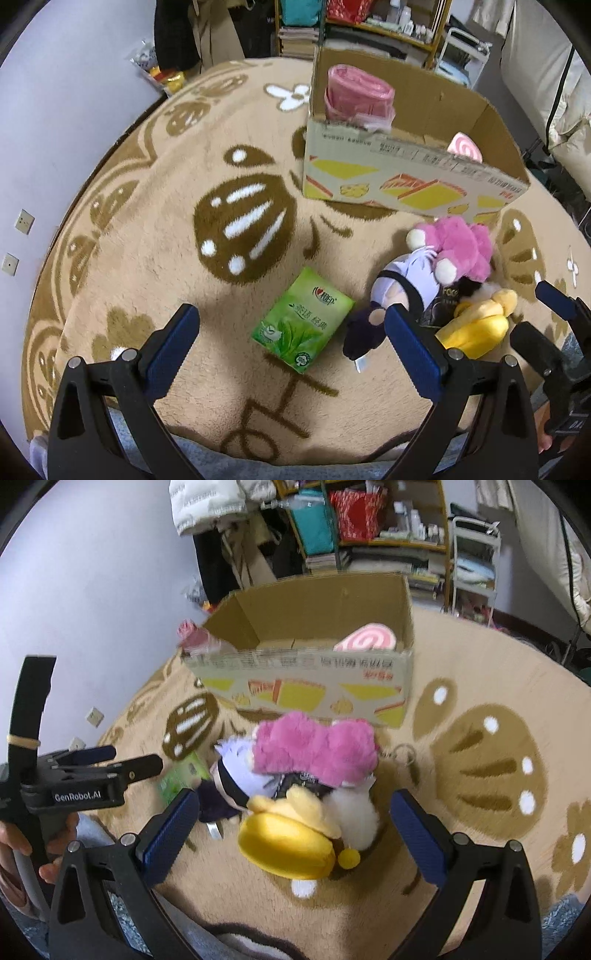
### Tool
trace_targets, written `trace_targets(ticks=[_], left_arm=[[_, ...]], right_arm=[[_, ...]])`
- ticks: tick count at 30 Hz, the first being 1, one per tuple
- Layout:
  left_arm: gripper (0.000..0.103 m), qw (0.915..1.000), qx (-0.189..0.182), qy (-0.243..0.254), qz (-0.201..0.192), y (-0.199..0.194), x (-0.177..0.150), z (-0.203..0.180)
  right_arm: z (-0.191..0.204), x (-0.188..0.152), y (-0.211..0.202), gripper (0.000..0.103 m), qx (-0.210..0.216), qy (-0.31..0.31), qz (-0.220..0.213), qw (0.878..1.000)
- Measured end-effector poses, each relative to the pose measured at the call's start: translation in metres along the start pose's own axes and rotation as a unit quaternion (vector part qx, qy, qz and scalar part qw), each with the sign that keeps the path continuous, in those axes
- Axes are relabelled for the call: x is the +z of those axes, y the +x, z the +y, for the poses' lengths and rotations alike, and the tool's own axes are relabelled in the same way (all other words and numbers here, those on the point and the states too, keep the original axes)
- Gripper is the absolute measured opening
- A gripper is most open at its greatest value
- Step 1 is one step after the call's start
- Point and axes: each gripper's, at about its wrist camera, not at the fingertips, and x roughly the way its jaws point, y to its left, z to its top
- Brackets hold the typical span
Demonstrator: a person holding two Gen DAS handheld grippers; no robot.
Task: Organize soft objects
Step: 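Move both tools back from the box toward the pile of soft items, then grasp the green tissue pack with the left tool while the right grasps the yellow plush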
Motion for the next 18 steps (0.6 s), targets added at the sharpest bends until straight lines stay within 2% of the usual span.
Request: trace_targets(ticks=[5, 11, 18], left_arm=[[0.099, 0.9996, -0.005, -0.003, 0.028, 0.016, 0.005, 0.001], [0.099, 0.9987, 0.001, 0.001, 0.052, 0.031, 0.006, -0.003], [0.099, 0.9974, -0.011, -0.030, 0.065, 0.044, 0.007, 0.002]], right_arm=[[-0.001, -0.003, 0.013, 0.103, -0.006, -0.002, 0.029, 1.000], [0.000, -0.003, 0.021, 0.103, -0.005, -0.001, 0.045, 0.999], [0.005, -0.004, 0.031, 0.103, -0.005, -0.011, 0.067, 0.998]])
